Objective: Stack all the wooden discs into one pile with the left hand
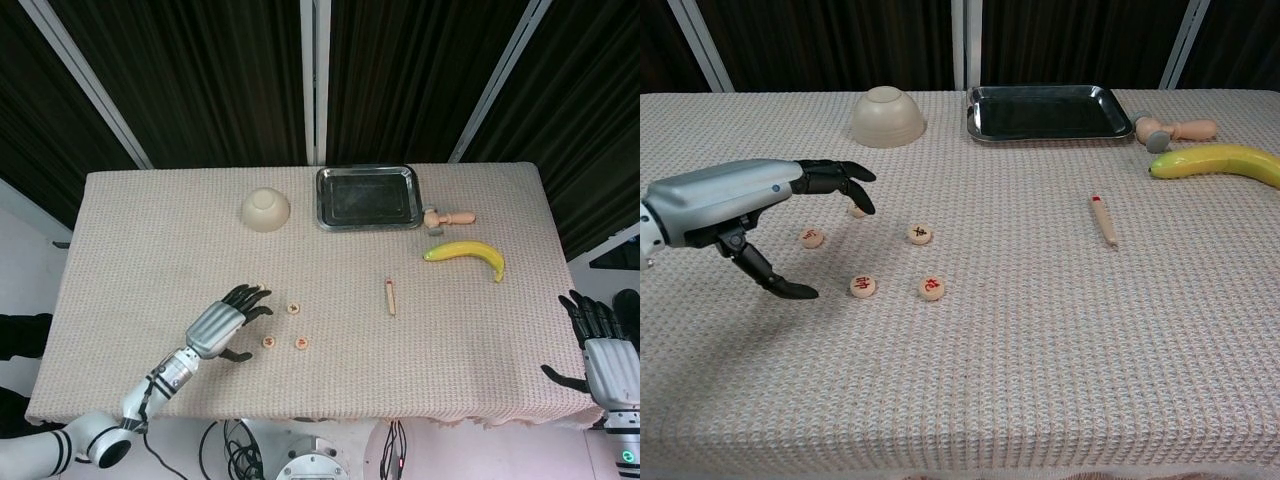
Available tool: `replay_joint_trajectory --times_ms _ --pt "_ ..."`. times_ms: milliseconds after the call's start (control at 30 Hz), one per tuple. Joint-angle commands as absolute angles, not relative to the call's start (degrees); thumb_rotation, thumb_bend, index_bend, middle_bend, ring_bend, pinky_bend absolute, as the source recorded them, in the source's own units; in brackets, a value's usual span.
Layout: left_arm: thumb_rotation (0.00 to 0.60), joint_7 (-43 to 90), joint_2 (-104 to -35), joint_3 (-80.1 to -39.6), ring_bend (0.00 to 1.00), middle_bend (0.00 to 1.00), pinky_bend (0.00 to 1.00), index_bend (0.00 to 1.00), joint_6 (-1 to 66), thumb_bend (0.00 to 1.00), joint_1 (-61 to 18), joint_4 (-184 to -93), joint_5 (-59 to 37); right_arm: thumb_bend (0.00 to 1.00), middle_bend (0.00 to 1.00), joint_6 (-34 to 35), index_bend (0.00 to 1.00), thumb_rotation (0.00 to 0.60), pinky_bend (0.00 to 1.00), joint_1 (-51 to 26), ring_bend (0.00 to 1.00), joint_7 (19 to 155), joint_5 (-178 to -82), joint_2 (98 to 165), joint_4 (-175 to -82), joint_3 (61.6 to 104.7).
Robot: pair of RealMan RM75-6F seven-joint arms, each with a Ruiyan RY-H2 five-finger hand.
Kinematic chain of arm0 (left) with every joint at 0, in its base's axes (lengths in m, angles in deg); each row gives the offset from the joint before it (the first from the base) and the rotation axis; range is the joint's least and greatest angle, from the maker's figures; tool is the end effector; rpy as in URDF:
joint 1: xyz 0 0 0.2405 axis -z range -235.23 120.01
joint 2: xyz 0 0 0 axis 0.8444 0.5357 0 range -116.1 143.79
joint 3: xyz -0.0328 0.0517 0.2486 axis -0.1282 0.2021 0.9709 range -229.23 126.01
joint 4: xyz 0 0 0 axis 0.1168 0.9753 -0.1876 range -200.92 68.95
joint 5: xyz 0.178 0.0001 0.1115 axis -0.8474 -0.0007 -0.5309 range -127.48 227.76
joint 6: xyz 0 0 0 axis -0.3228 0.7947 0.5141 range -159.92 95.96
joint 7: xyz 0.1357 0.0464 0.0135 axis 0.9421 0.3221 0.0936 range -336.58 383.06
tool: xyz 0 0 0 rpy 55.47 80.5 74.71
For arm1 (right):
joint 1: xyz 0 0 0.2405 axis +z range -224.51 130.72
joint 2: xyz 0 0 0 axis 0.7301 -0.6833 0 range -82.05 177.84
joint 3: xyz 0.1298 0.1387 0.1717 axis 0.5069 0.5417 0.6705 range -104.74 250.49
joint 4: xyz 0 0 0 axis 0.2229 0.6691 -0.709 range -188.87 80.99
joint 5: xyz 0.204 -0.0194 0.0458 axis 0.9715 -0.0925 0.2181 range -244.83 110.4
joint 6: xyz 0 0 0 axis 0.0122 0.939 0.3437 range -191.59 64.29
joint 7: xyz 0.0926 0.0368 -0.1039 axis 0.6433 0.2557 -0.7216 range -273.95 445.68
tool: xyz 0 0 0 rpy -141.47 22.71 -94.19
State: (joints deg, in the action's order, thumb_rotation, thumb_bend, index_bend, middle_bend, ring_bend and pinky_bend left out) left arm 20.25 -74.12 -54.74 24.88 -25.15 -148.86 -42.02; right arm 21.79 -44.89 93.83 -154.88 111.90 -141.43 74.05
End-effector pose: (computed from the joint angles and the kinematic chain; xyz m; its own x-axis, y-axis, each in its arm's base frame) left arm -0.1777 0.2742 -0.0292 0.3558 0.3675 0.8593 0.8355 -0.5370 -0.1163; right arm -0.3342 -0.1597 0.1636 0.3489 -0.0406 0.9363 -0.9367 0.0165 0.3498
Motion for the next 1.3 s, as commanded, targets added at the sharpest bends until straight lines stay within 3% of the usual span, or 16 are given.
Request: replay_joint_trajectory --times_ms 33,467,700,1300 --pt "0.6 18.13 -75.9 -53.85 0.0 0.05 0.0 0.29 25.03 0.15 -24.42 -146.19 -42.23 0.0 0.0 21.81 0.0 0.6 0.0 -44.94 0.0 94.03 -154.68 111.88 -141.26 74.2" --pt "0.6 11.57 -80.57 -52.36 0.0 0.06 0.0 0.38 25.53 0.16 -22.85 -139.71 -42.06 0.0 0.0 21.49 0.0 0.6 0.0 -45.12 0.0 94.46 -154.39 111.79 -140.84 74.18" --pt "0.6 9.68 -82.03 -52.03 0.0 0.06 0.0 0.41 26.28 0.24 -22.14 -137.45 -42.23 0.0 0.0 21.25 0.0 0.6 0.0 -45.13 0.0 94.72 -154.23 111.76 -140.54 74.24" --pt "0.6 8.75 -83.38 -50.89 0.0 0.07 0.0 0.46 26.42 0.29 -21.27 -134.75 -41.46 0.0 0.0 20.61 0.0 0.6 0.0 -44.8 0.0 94.91 -153.97 111.53 -140.56 74.54"
